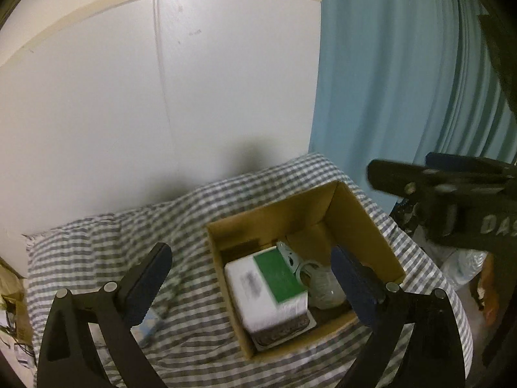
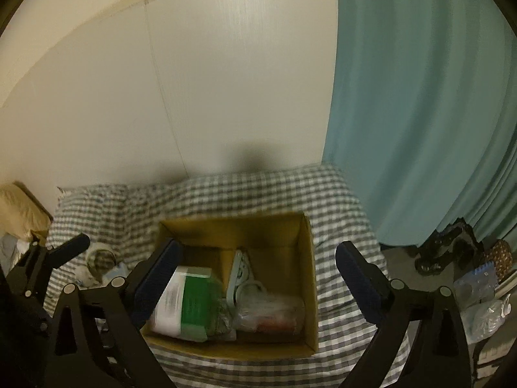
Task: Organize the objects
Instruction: 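Carry the medicine box and container over the cardboard box and release both, then move both tools back toward the tape roll and plush toy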
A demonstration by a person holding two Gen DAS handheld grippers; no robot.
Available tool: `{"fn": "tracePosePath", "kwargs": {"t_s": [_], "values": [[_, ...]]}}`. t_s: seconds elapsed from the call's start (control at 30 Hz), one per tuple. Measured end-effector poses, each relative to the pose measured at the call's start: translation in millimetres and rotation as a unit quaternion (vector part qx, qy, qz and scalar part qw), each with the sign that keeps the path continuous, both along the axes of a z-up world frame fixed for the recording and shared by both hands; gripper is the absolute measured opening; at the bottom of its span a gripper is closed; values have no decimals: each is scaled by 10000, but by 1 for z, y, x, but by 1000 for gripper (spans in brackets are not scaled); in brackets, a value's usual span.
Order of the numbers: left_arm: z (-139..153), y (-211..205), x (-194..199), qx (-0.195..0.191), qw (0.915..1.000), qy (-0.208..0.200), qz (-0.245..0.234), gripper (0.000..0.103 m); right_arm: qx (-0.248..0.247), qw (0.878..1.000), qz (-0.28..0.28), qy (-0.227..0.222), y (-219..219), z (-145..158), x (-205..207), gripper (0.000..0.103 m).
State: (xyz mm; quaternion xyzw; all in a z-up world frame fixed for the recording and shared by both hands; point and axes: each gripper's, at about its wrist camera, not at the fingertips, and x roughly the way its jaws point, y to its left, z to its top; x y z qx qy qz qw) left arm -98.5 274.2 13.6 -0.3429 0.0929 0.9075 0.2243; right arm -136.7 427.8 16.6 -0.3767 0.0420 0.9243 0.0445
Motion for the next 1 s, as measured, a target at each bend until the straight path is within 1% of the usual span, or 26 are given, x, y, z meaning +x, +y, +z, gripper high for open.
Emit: {"fn": "tracePosePath", "kwargs": {"t_s": [0.13,0.23,0.33,0.4,0.47,0.6,0.7,0.83,1.0], "values": [[19,-24,7,48,9998,133,103,102,68,9996,-4,285,-9,27,21,99],[40,-59,18,32,9993,263,257,103,75,9989,-44,470,-12,41,41,100],[52,-85,25,-40,9984,386,413,103,-25,9985,-47,546,-29,49,63,101],[60,-106,31,-43,9977,432,517,103,55,9986,66,521,-42,54,73,101],[65,-129,33,-58,9968,451,659,103,166,9979,86,616,-58,60,86,101],[73,-167,44,-43,9952,477,853,103,132,9976,245,642,-94,66,102,101],[73,-196,51,-2,9943,466,958,103,277,9969,381,632,-125,70,109,101],[62,-236,56,80,9927,387,1139,103,415,9954,613,612,-169,70,116,101],[36,-284,53,117,9900,247,1383,103,529,9941,789,526,-222,49,115,101]]}}
